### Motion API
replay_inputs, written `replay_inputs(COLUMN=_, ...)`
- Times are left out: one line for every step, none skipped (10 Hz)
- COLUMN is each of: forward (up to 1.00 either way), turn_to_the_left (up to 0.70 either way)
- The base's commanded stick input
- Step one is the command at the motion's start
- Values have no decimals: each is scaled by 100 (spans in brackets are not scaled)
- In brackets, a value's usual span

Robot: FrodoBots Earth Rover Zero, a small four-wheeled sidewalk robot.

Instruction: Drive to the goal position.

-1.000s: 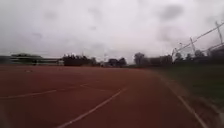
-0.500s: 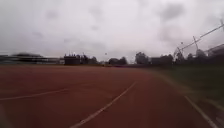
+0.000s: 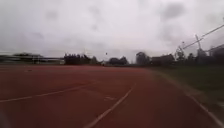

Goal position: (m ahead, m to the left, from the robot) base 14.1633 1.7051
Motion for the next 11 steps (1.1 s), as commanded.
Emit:
replay_inputs(forward=50, turn_to_the_left=0)
replay_inputs(forward=50, turn_to_the_left=0)
replay_inputs(forward=50, turn_to_the_left=0)
replay_inputs(forward=50, turn_to_the_left=0)
replay_inputs(forward=50, turn_to_the_left=0)
replay_inputs(forward=50, turn_to_the_left=-2)
replay_inputs(forward=50, turn_to_the_left=-5)
replay_inputs(forward=50, turn_to_the_left=-19)
replay_inputs(forward=50, turn_to_the_left=-36)
replay_inputs(forward=50, turn_to_the_left=-40)
replay_inputs(forward=50, turn_to_the_left=0)
